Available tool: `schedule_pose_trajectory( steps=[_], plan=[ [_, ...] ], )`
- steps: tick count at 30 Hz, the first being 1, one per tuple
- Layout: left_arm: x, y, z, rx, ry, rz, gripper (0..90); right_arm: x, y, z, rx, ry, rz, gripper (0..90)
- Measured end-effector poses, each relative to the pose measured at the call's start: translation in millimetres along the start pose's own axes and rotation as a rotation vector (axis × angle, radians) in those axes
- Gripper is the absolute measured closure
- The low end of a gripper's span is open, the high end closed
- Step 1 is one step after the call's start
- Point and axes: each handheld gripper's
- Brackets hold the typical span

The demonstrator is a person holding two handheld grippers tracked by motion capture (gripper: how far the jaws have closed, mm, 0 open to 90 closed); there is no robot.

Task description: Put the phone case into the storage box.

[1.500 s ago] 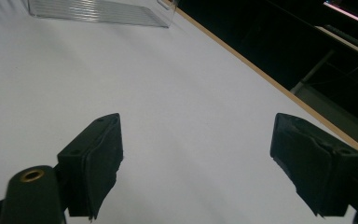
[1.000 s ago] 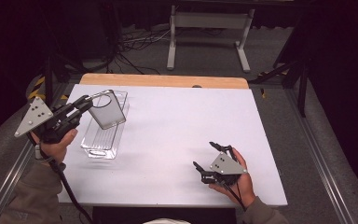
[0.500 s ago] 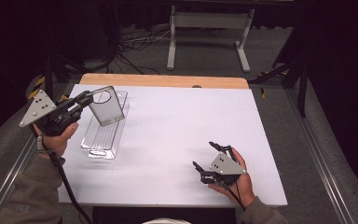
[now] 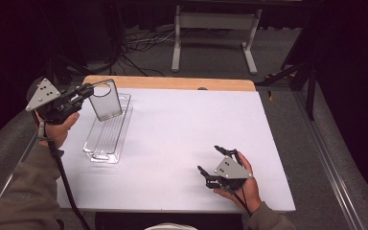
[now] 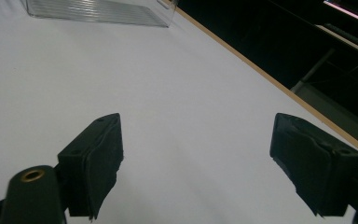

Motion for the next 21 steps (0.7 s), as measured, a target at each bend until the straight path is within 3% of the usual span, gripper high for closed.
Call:
schedule_pose_trajectory(
  steps=[6, 21],
  plan=[
    [-4.8, -15.1, -11.6, 0.008, 0.014, -0.038, 80.2, -1.0, -1.1, -0.2, 0.001, 0.000, -0.006, 18.1],
    [-10.3, -44.4, -37.9, 0.046, -0.002, -0.101, 80.2, -0.4, -1.6, 0.7, -0.001, -0.001, -0.004, 19.0]
  ],
)
Point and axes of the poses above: each handheld gripper's, and its own axes: y roughly backward along the jaws, x roughly out of its top, z roughly to its right, and after that the axes turned 11 degrees about -x, right-handed
